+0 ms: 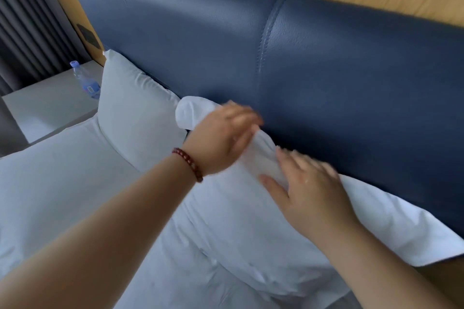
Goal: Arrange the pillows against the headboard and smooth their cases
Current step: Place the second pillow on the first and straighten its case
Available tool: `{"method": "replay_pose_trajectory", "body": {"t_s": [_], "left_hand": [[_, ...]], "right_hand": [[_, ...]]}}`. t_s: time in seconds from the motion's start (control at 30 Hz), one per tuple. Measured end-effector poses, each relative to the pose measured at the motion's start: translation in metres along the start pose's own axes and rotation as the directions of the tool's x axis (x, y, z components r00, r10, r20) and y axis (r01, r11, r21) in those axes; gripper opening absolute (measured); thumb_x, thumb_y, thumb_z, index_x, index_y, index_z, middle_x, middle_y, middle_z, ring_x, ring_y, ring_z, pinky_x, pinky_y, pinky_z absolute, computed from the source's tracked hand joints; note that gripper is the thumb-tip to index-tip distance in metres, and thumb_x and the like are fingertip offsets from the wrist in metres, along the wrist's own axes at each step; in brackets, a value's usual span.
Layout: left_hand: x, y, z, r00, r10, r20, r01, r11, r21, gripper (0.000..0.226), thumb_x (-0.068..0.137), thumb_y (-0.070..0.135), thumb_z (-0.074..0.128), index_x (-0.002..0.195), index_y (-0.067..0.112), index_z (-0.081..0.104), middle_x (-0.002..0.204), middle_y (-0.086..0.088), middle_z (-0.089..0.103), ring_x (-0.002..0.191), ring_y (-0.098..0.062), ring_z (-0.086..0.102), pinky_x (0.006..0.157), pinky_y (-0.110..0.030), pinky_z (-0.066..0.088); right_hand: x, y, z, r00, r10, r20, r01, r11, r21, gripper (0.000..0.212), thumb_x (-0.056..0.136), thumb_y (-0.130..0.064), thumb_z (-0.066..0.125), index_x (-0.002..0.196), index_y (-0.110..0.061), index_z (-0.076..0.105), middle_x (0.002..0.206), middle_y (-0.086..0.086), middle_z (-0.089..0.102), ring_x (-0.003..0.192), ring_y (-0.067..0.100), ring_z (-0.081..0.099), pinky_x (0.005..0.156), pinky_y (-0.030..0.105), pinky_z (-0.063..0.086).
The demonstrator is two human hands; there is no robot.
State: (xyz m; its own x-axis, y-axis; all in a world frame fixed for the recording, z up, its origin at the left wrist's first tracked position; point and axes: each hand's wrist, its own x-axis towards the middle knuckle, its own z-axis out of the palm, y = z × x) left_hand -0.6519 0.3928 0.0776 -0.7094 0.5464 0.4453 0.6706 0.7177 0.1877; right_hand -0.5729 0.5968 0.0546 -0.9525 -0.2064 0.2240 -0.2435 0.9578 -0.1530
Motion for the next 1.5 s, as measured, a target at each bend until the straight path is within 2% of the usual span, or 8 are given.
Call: {"method": "replay_pose_trajectory", "body": {"t_s": [0.17, 0.43, 0.6, 0.77, 0.93, 1.03, 1.23, 1.5], "left_hand": [[-0.029, 0.013, 0.03, 0.959, -0.119, 0.259, 0.088, 0.988, 0.127, 0.061, 0.101, 0.053, 0.018, 0.127, 0.02, 0.063, 0.129, 0.001, 0.063, 0.124, -0.023, 0.055, 0.114, -0.042, 0.031], [0.001, 0.099, 0.03, 0.984, 0.051, 0.173, -0.05, 0.999, -0.008, 0.047, 0.099, 0.043, 0.033, 0.117, 0.016, 0.067, 0.114, 0.001, 0.069, 0.106, -0.023, 0.062, 0.093, -0.037, 0.049], [0.002, 0.11, 0.055, 0.922, -0.083, 0.378, 0.052, 0.994, 0.093, 0.073, 0.089, 0.064, 0.008, 0.138, 0.029, 0.049, 0.138, 0.007, 0.056, 0.13, -0.017, 0.047, 0.11, -0.033, 0.03], [-0.018, 0.107, 0.051, 0.944, -0.074, 0.321, 0.03, 0.989, 0.142, 0.066, 0.094, 0.06, 0.019, 0.126, 0.021, 0.06, 0.115, -0.001, 0.069, 0.108, -0.025, 0.062, 0.1, -0.04, 0.041], [-0.039, 0.101, 0.041, 0.955, -0.084, 0.285, 0.046, 0.989, 0.14, 0.058, 0.097, 0.054, 0.024, 0.127, 0.018, 0.06, 0.116, 0.0, 0.069, 0.107, -0.026, 0.063, 0.1, -0.04, 0.039], [-0.029, 0.113, 0.033, 0.951, -0.108, 0.288, 0.073, 0.989, 0.132, 0.062, 0.095, 0.058, 0.021, 0.13, 0.021, 0.057, 0.121, 0.002, 0.067, 0.113, -0.024, 0.061, 0.104, -0.039, 0.036], [0.018, 0.159, 0.039, 0.963, 0.034, 0.268, -0.015, 0.997, -0.073, 0.066, 0.094, 0.061, 0.025, 0.134, 0.018, 0.056, 0.125, -0.003, 0.064, 0.115, -0.024, 0.057, 0.102, -0.038, 0.042], [0.004, 0.15, 0.062, 0.947, -0.015, 0.322, 0.028, 0.999, -0.036, 0.061, 0.093, 0.062, 0.024, 0.124, 0.021, 0.056, 0.108, 0.001, 0.069, 0.101, -0.024, 0.062, 0.091, -0.037, 0.045]], "right_hand": [[-0.044, 0.025, 0.004, 0.99, 0.08, 0.113, -0.07, 0.993, -0.09, 0.084, 0.09, -0.069, 0.027, 0.136, -0.004, 0.055, 0.135, 0.012, 0.06, 0.123, 0.029, 0.058, 0.104, 0.039, 0.039], [-0.107, 0.08, -0.02, 0.93, 0.183, -0.318, -0.165, 0.983, 0.084, 0.053, 0.095, -0.048, 0.044, 0.126, -0.01, 0.064, 0.132, 0.008, 0.059, 0.118, 0.031, 0.055, 0.097, 0.045, 0.039], [-0.103, 0.084, -0.02, 0.941, 0.234, -0.244, -0.237, 0.971, 0.021, 0.058, 0.09, -0.059, 0.045, 0.123, -0.015, 0.064, 0.109, 0.002, 0.065, 0.105, 0.029, 0.058, 0.091, 0.044, 0.036], [-0.105, 0.092, -0.025, 0.95, 0.312, -0.017, -0.303, 0.933, 0.196, 0.039, 0.091, -0.053, 0.052, 0.113, -0.024, 0.062, 0.106, -0.002, 0.057, 0.097, 0.025, 0.056, 0.084, 0.041, 0.044], [-0.128, 0.102, -0.033, 0.927, 0.37, 0.063, -0.332, 0.732, 0.595, 0.013, 0.096, -0.032, 0.056, 0.109, -0.031, 0.06, 0.098, -0.021, 0.061, 0.09, -0.002, 0.056, 0.069, 0.011, 0.041], [-0.132, 0.102, -0.024, 0.868, 0.493, 0.062, -0.381, 0.58, 0.721, 0.008, 0.096, -0.033, 0.057, 0.096, -0.029, 0.063, 0.093, -0.014, 0.066, 0.088, 0.0, 0.06, 0.072, 0.019, 0.045], [-0.124, 0.101, -0.02, 0.677, 0.594, 0.435, -0.303, -0.314, 0.9, 0.017, 0.098, -0.024, 0.058, 0.092, -0.014, 0.07, 0.1, 0.008, 0.074, 0.098, 0.025, 0.069, 0.087, 0.043, 0.056], [-0.13, 0.108, -0.02, 0.589, 0.716, 0.375, -0.047, -0.432, 0.9, 0.012, 0.096, -0.005, 0.056, 0.099, -0.009, 0.067, 0.094, 0.004, 0.075, 0.09, 0.015, 0.071, 0.077, 0.025, 0.056]]}}
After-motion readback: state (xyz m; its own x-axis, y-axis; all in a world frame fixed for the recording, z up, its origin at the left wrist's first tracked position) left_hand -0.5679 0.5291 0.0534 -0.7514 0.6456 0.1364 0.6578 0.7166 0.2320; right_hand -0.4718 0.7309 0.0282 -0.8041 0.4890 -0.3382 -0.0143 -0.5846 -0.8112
